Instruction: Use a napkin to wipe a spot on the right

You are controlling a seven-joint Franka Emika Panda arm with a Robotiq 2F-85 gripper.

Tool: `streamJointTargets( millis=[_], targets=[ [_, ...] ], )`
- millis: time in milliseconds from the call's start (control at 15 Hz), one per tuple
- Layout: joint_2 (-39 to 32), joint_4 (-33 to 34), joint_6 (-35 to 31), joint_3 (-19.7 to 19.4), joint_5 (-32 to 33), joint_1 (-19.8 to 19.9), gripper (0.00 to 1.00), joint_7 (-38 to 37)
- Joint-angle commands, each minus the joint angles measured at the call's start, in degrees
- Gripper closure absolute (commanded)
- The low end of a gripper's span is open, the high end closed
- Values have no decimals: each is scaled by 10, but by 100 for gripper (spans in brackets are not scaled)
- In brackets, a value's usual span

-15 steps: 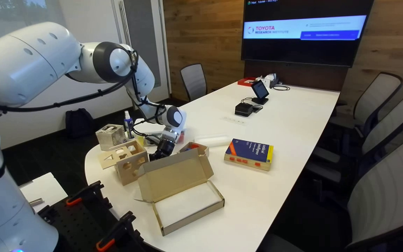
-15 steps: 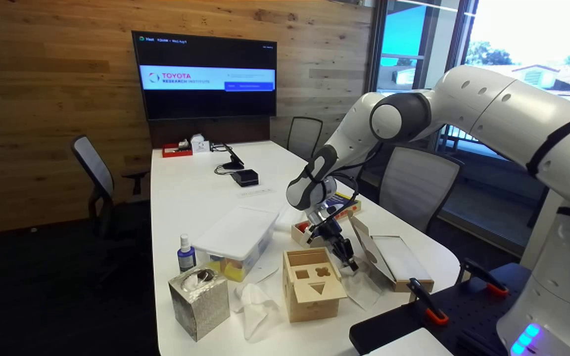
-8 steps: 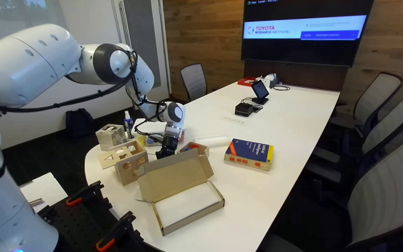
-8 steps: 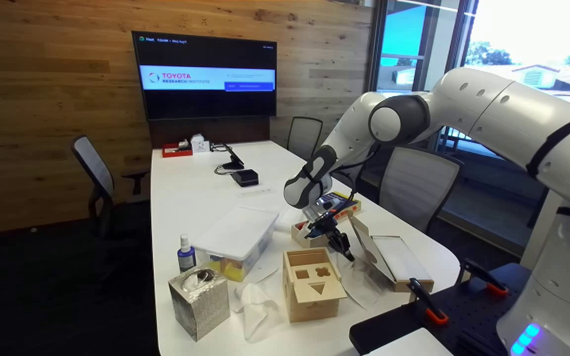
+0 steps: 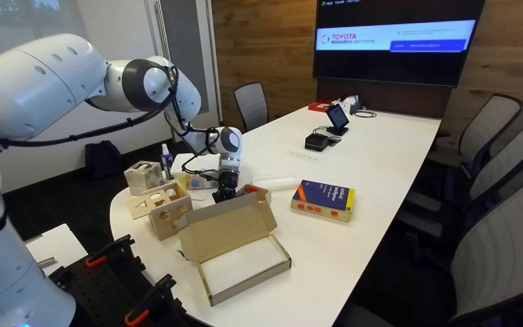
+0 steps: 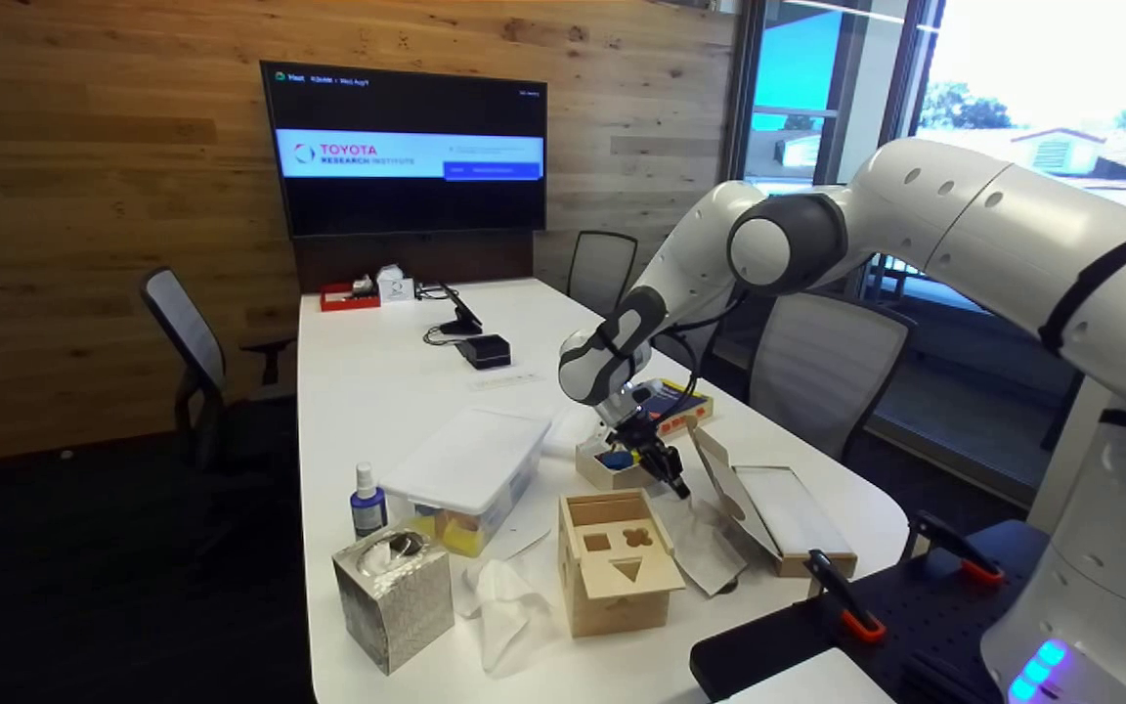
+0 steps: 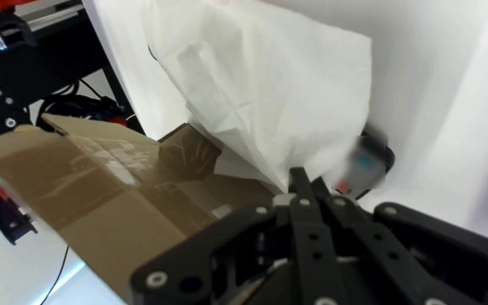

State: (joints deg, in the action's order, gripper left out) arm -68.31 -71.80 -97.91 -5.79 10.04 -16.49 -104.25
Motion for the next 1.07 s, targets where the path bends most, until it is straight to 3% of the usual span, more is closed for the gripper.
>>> streamJointTargets(
  millis=[0,533,1000],
  targets=[
    [25,-6,-29,-4,23,-13,100,6],
    [164,-111,-146,14,75,-39,100,116],
    [287,-237,-319,43,110,-46,100,222]
  ],
)
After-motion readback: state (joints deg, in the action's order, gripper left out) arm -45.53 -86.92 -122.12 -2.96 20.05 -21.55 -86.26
